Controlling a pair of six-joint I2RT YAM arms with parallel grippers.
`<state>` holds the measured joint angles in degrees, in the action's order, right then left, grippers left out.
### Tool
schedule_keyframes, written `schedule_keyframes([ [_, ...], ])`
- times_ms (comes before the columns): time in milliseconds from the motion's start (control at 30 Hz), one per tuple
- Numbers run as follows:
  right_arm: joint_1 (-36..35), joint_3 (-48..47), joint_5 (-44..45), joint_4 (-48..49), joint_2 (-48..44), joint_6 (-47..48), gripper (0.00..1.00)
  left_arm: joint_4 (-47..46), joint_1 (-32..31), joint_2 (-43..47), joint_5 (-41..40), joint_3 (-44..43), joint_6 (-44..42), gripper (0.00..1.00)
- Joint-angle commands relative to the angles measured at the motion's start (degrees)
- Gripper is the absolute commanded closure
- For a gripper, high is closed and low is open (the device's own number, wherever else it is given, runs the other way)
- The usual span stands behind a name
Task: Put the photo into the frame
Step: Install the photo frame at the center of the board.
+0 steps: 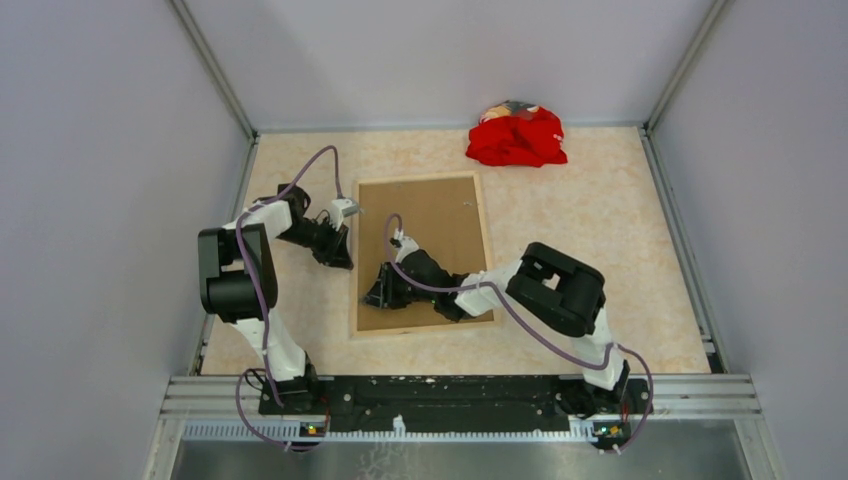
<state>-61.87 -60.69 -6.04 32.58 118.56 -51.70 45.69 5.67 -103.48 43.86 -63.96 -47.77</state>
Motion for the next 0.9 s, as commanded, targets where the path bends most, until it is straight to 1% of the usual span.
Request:
schedule_keyframes([
  [0,-1.0,2.1,1.6,-1.9,-2.4,-0.3,0.67,0.1,-0.5,1.2,-0.2,-1.0,-1.4,0.81],
  [500,-1.0,-3.9,-1.3,-2.9,3.2,-0.9,0.66,-0.2,-0.5,1.3,0.1,-0.5,-1.2,0.81],
  [867,-1.1,-5.9,-0.3,-5.0,4.8,-0.8,0.67,0.2,-0.5,1.4,0.4,-0.9,-1.4,0.81],
])
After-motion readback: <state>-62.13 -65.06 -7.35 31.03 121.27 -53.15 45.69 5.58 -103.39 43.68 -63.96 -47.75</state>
